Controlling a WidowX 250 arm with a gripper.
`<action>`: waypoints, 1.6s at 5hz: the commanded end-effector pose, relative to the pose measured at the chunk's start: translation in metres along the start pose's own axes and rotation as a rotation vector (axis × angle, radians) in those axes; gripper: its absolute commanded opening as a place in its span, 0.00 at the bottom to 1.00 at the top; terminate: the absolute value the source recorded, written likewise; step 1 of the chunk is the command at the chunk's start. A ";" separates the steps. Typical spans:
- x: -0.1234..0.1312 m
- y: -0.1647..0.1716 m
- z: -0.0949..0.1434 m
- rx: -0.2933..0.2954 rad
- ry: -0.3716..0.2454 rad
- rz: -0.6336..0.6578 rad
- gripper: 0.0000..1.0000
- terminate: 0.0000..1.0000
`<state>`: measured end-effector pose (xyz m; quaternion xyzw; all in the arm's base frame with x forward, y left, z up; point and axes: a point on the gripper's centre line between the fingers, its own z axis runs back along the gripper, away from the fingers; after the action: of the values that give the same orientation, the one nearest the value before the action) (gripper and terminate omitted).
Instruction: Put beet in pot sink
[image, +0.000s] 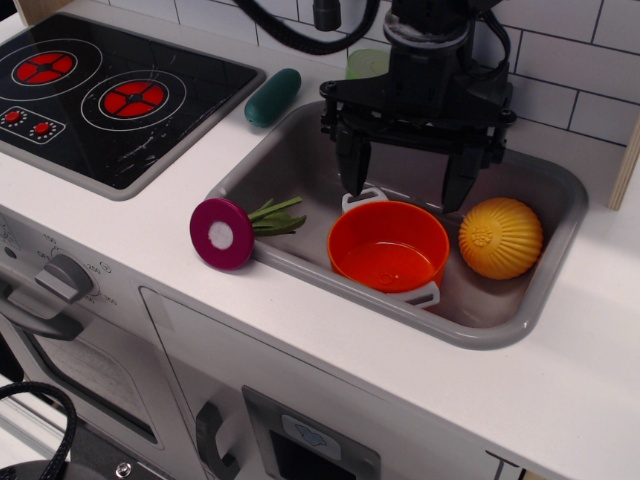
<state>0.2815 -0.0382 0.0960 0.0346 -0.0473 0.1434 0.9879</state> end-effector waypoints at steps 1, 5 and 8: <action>0.000 0.000 0.000 0.000 0.000 0.000 1.00 0.00; 0.033 0.073 -0.012 -0.046 0.130 -0.172 1.00 0.00; 0.025 0.090 -0.039 -0.089 0.207 -0.243 1.00 0.00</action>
<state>0.2769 0.0561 0.0570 -0.0220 0.0676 0.0239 0.9972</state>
